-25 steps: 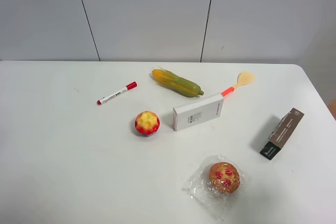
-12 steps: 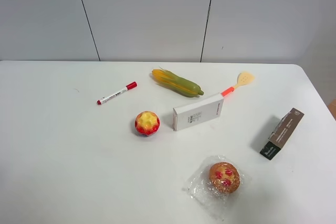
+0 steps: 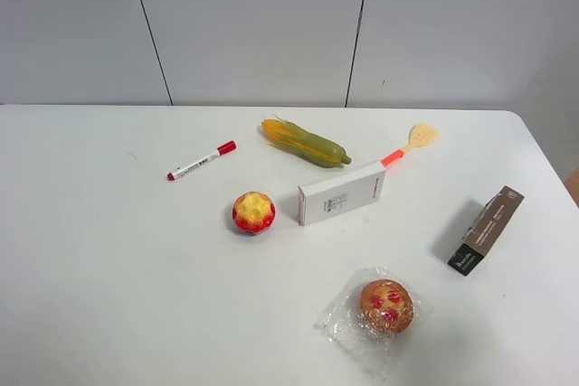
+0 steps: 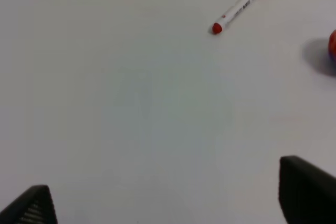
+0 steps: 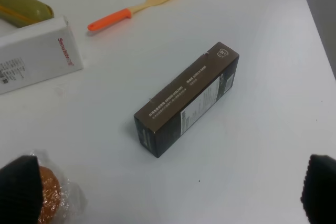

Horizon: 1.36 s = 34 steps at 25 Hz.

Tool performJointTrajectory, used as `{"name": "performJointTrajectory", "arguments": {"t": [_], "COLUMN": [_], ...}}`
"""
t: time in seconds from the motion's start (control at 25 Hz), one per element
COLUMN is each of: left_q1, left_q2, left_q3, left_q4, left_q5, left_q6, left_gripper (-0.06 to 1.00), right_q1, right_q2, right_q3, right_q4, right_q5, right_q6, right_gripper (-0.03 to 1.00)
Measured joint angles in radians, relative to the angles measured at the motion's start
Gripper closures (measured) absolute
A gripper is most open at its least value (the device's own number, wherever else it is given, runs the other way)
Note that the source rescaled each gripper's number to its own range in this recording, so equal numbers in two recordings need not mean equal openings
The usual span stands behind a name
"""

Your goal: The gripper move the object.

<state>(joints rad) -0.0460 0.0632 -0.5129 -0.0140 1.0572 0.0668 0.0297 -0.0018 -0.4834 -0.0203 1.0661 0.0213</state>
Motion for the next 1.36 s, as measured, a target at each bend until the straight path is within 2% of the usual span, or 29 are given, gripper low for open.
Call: {"name": "performJointTrajectory", "arguments": {"t": [0.36,0.56,0.64,1.36], "left_q1": [0.000,0.000,0.000,0.000], "left_q2": [-0.066,-0.067,-0.067,-0.067], "left_q3": [0.001,0.001,0.001,0.001], "left_q4": [0.014,0.014,0.014,0.019], "left_q5": [0.000,0.000,0.000,0.000], "left_q6": [-0.008,-0.015,-0.015,-0.019], "left_gripper": [0.16,0.02,0.00,-0.01], "right_q1": [0.000,0.000,0.000,0.000], "right_q2": [0.000,0.000,0.000,0.000], "right_q3": [0.000,0.000,0.000,0.000], "right_q4": [0.000,0.000,0.000,0.000], "right_q5": [0.000,0.000,0.000,0.000], "right_q6": [0.000,0.000,0.000,0.000], "right_gripper": [-0.03,-0.03,-0.03,-0.03]}}
